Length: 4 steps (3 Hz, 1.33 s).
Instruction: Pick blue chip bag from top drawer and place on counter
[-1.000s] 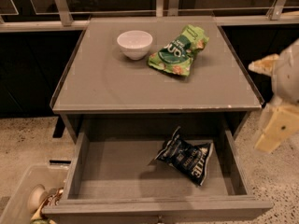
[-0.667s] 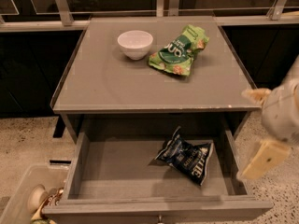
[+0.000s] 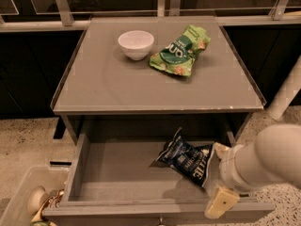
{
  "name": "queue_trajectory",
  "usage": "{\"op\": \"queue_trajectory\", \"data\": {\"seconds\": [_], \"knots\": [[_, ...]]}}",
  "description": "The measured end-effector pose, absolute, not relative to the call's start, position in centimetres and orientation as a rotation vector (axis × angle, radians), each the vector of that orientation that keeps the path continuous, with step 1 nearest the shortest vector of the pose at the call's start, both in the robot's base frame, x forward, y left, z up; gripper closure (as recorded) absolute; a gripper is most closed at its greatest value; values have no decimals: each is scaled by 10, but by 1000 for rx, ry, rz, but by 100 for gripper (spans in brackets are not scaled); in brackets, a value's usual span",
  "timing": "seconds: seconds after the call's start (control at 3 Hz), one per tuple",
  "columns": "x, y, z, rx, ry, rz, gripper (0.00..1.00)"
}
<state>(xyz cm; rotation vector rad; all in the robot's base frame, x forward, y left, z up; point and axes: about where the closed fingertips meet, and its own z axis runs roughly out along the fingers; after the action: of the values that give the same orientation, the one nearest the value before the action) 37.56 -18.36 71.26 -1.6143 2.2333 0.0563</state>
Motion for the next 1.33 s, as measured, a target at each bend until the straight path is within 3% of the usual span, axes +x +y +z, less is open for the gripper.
{"op": "queue_trajectory", "data": {"seconds": [0.67,1.33], "knots": [[375,-196,687,-1571,2280,-8,0],[435,-201,691,-1387,2152,166,0]]}}
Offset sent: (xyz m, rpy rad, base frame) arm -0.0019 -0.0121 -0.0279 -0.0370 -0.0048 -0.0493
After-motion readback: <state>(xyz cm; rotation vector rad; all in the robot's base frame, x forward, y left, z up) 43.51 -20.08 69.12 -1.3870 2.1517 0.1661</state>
